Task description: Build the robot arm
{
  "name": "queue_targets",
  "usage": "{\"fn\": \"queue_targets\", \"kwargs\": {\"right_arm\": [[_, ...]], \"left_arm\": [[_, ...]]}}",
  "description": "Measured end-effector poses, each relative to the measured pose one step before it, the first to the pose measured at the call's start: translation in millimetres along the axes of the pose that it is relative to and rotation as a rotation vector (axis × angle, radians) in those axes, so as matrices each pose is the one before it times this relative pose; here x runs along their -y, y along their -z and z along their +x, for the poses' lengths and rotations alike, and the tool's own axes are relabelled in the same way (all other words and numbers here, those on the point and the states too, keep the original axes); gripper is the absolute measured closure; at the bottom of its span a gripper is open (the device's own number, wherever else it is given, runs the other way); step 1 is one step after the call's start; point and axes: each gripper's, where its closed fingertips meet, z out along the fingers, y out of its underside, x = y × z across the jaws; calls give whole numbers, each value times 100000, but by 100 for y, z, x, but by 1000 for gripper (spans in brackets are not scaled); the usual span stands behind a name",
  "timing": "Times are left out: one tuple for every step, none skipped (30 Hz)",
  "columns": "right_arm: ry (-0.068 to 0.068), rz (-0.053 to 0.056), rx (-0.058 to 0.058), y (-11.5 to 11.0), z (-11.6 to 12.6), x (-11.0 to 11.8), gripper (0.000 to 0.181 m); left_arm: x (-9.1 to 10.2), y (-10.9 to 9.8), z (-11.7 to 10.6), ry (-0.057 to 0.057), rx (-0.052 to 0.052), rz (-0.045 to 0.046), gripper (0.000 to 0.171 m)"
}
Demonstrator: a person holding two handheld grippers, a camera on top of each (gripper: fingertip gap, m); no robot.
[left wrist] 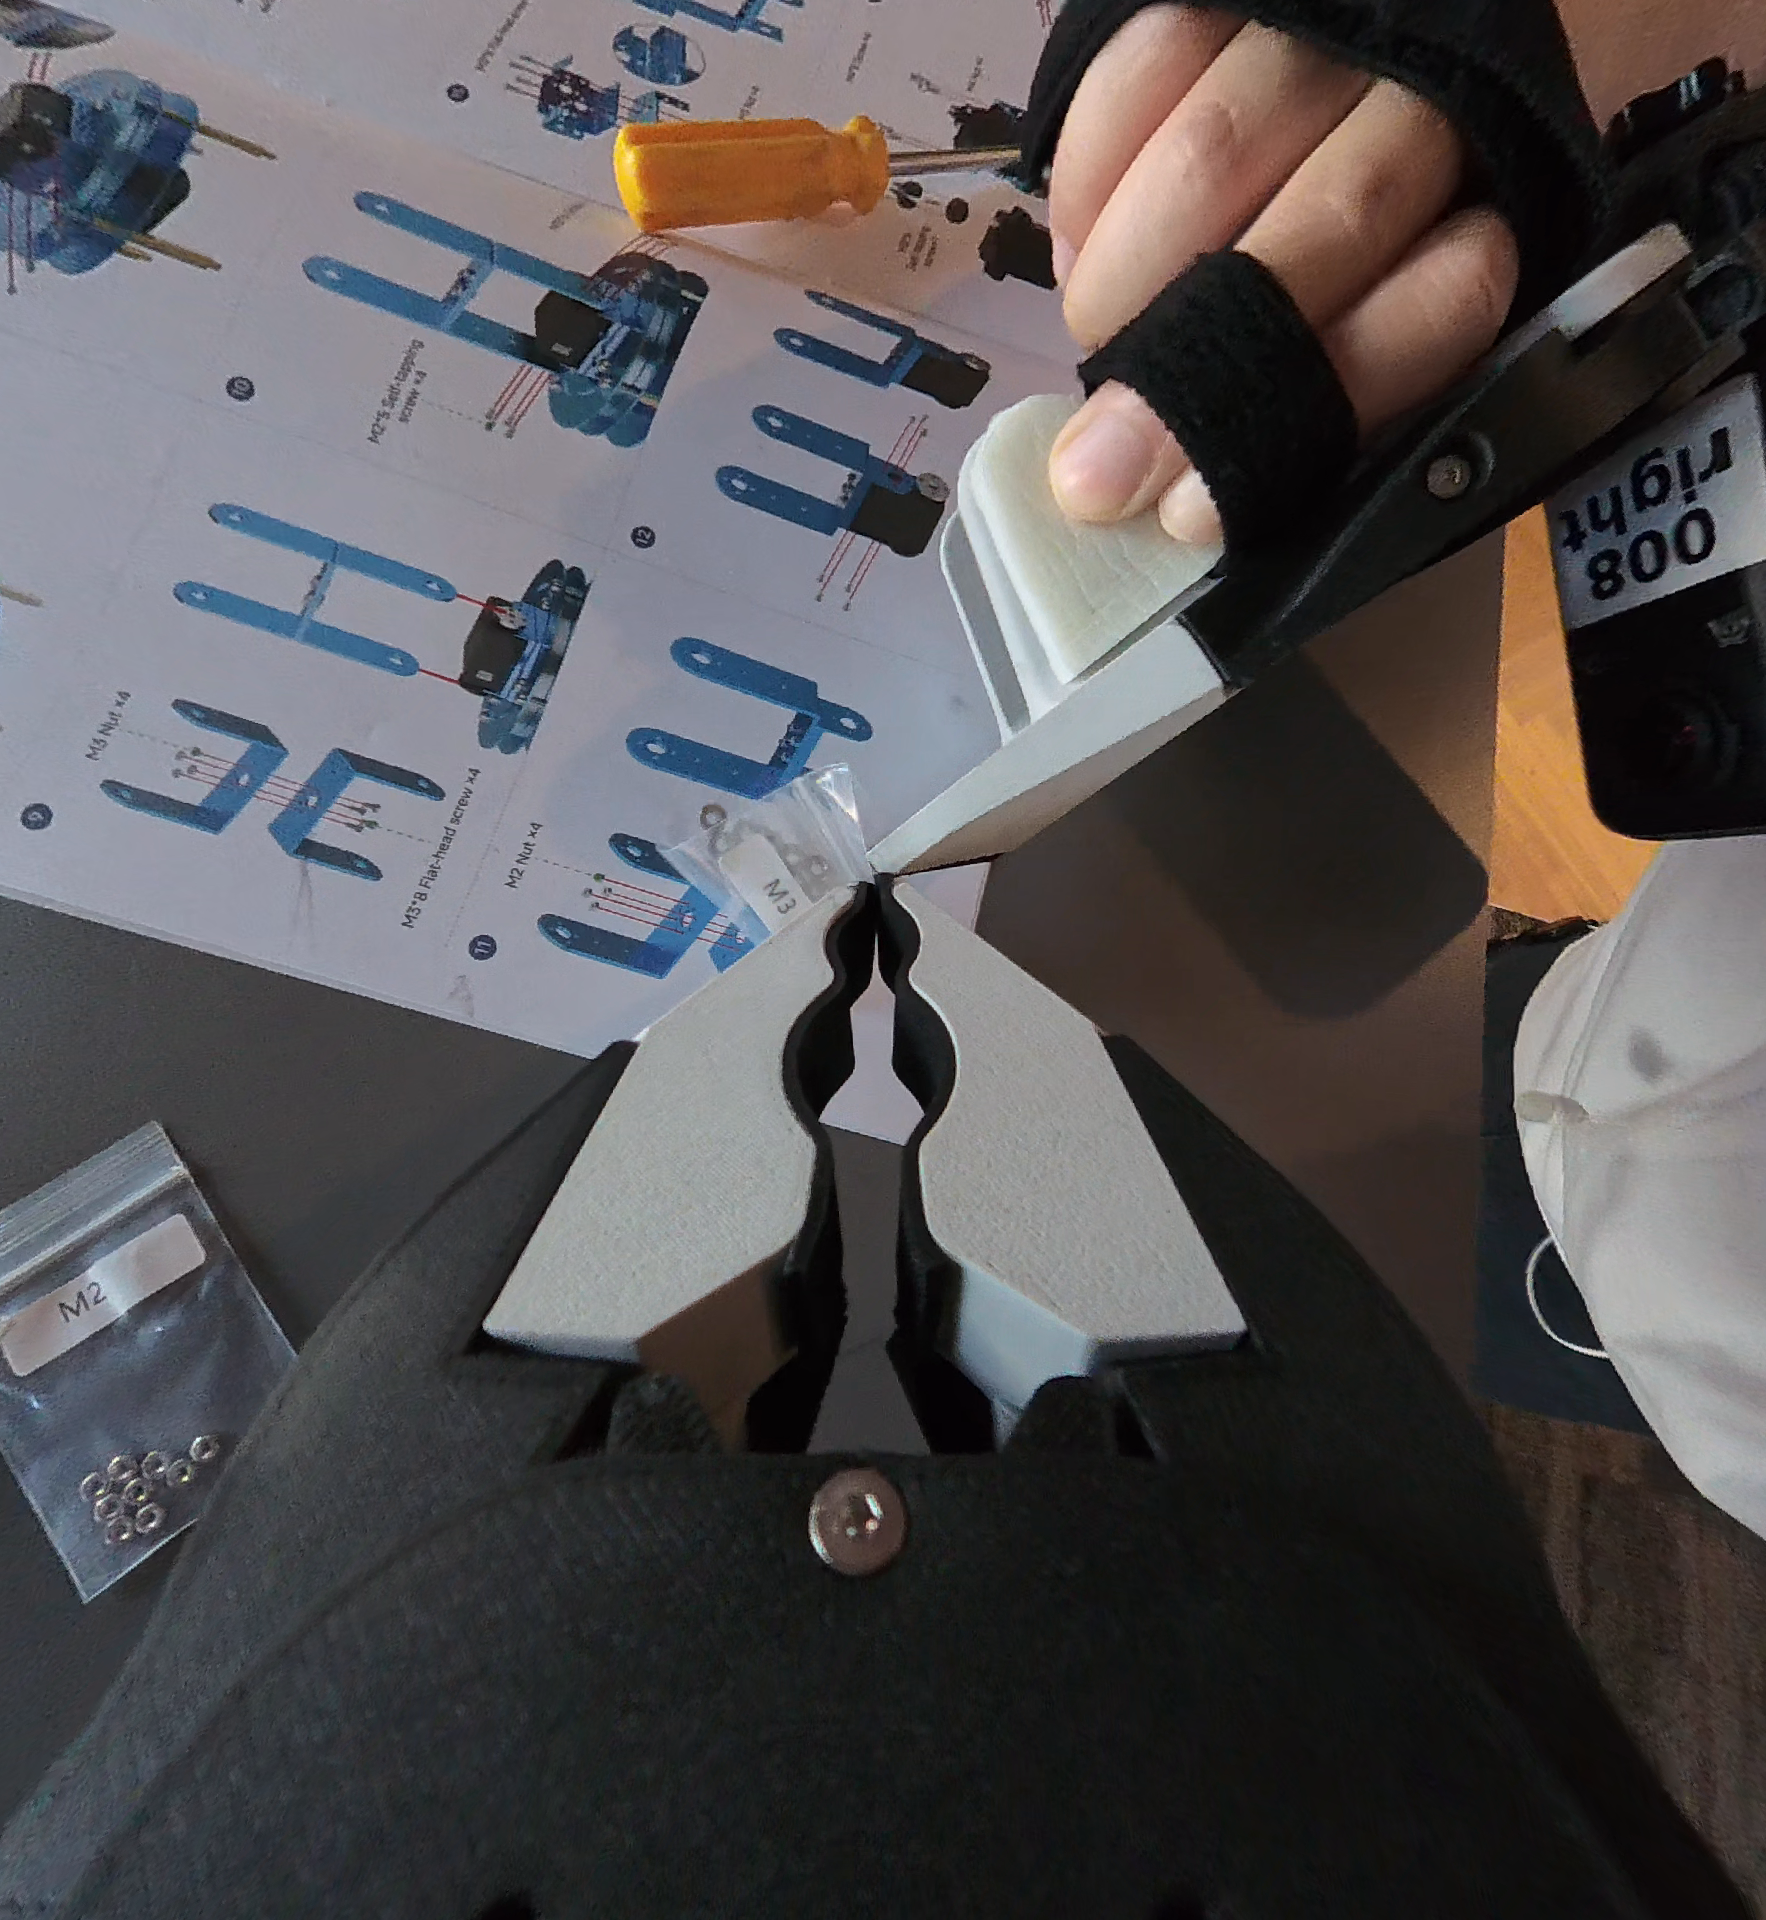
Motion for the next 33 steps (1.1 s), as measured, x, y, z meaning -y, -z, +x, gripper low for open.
{"fn": "queue_targets", "kwargs": {"right_arm": [[1971, 408, -763, 73, 17, 116, 181], [1912, 170, -819, 75, 17, 91, 181], [1614, 28, -241, 68, -47, 112, 181], [330, -580, 512, 49, -67, 17, 181], [-1094, -565, 1727, 18, -167, 21, 181], [-1644, -45, 3231, -25, -336, 61, 181], [-2669, -935, 4958, -122, -491, -80, 181], [-4211, -1458, 4929, -194, -449, -163, 181], [-1824, -711, 1910, -87, -109, -2, 181], [74, -1954, 597, -85, 3, -185, 181], [-763, -1779, 988, -87, -19, -130, 181], [-1810, -911, 1625, -21, -44, -43, 181], [-2553, -497, 1643, -51, -56, -72, 181], [-2731, -583, 1251, -83, -23, -130, 181], [-1323, -618, 664, -67, -2, -130, 181], [-1521, -499, 832, -43, -24, -53, 181], [-2560, -218, 1742, -16, -47, -49, 181], [-2164, -171, 1692, -12, -59, -52, 181], [-1153, -386, 842, -7, -33, -88, 181], [-641, -664, 497, -21, -8, -100, 181], [-482, -645, 387, -8, -11, -81, 181], [-601, -357, 535, -2, -22, -68, 181], [-1132, -221, 933, -4, -15, -75, 181], [-999, 300, 374, -13, -13, -20, 181], [-42, -322, 216, -2, 4, -77, 181], [-468, -25, 61, -15, -8, -9, 181], [-177, 62, 203, 15, -18, -1, 181], [-1053, 84, 357, -5, -19, -16, 181], [-522, 176, 343, 6, -3, -12, 181], [-705, 220, 525, 26, -31, 13, 181], [-224, 148, -26, -7, -14, -11, 181], [338, -66, 20, 17, -10, -18, 181], [-166, 11, -203, -11, 0, -21, 181]], "left_arm": [[-11, -8, 132, -79, -992, -74, 171], [-22, -20, 135, 259, -1236, 9, 171], [-44, -36, 92, 469, -1286, -134, 171], [-31, -84, 31, 572, -850, -35, 171], [-110, -133, -16, -105, -83, -590, 171], [-155, -186, -76, -961, 1140, -1131, 171], [-119, -175, -186, -1938, 2940, -1196, 171], [-40, -121, -230, -2777, 4248, -1094, 171], [-21, -86, -239, -3354, 4854, -1282, 171], [12, -30, -326, -3823, 5772, -993, 171], [17, -31, -277, -3965, 5435, -983, 171], [56, -79, -103, -2862, 3786, -493, 171], [6, -119, -137, -1578, 3116, -296, 171], [8, -113, -166, -342, 2163, 260, 171], [16, -98, -134, 659, 972, 446, 171], [10, -99, -88, 1024, 321, 657, 171], [54, -84, -47, 420, 476, 844, 171], [33, -104, -61, -745, 1355, 460, 171], [97, -81, -58, -1850, 2264, 435, 171], [40, -102, -84, -2358, 2673, -46, 171], [35, -97, -70, -1640, 2149, -72, 171], [124, 5, -31, -184, 1041, 580, 171], [30, -35, -23, 335, 379, 310, 171], [-4, -44, -39, 601, 3, 272, 171], [61, 1, -20, 793, -210, 492, 171], [-19, -46, -34, 495, 84, 87, 171], [3, -39, -18, 104, 258, 71, 171], [2, -10, -33, -65, 525, 20, 171], [45, 18, -32, -492, 799, 145, 171], [1, -24, -4, -950, 895, -83, 171], [34, -24, -8, -983, 953, 80, 171], [-9, -25, -8, -575, 529, 19, 171], [14, -19, -34, 187, 137, 133, 171]]}}
